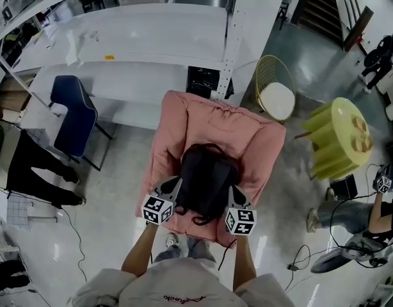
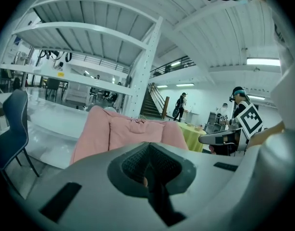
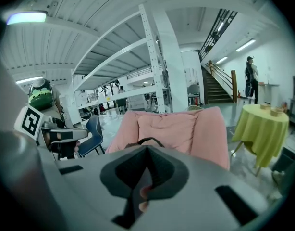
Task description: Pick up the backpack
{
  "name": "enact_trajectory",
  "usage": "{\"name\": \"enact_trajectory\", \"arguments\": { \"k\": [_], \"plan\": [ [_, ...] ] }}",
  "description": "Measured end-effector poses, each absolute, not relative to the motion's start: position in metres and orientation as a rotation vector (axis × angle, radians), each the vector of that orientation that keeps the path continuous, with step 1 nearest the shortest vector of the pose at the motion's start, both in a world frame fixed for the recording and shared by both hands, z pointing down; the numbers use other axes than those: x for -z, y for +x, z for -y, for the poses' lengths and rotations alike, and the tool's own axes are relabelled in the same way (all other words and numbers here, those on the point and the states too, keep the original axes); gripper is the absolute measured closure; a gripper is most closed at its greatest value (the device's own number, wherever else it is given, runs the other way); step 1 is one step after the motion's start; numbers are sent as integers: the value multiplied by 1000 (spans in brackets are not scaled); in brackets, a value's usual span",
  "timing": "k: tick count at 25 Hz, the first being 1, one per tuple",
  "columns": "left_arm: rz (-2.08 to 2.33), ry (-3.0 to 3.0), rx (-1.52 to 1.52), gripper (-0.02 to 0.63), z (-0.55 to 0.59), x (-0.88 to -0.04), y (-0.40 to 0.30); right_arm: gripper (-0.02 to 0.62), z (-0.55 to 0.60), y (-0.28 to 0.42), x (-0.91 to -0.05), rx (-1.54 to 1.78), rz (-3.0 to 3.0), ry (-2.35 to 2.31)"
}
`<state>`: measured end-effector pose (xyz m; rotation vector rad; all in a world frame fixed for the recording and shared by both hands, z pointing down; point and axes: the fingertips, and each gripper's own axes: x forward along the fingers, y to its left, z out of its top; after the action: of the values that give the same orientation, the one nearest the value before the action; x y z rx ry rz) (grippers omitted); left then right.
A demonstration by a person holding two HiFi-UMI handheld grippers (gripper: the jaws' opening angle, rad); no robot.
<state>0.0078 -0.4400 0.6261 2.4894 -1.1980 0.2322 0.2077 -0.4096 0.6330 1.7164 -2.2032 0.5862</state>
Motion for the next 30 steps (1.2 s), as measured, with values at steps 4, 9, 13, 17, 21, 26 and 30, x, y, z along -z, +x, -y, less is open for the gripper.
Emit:
{"name": "enact_trajectory", "arguments": {
  "k": [4,9,13,17,21,26,30],
  "plan": [
    [1191,2502,-224,595,441,-626,8,577,410,205,-637,-584,2201,1722],
    [1183,2504,-241,596,438,-632,4,577,408,201,-643,-587,2197,1723],
    [1172,2502,-251,595,435,-638,4,577,406,200,-648,-590,2192,1718],
    [1161,2501,-260,595,433,-649,3,577,401,199,-661,-606,2181,1712],
    [1145,2484,-273,595,429,-668,1,577,391,196,-683,-639,2155,1699],
    [1121,2459,-287,596,421,-701,0,577,377,190,-715,-686,2125,1679],
    [1098,2439,-295,596,412,-729,1,577,362,187,-743,-724,2105,1680]
  ]
}}
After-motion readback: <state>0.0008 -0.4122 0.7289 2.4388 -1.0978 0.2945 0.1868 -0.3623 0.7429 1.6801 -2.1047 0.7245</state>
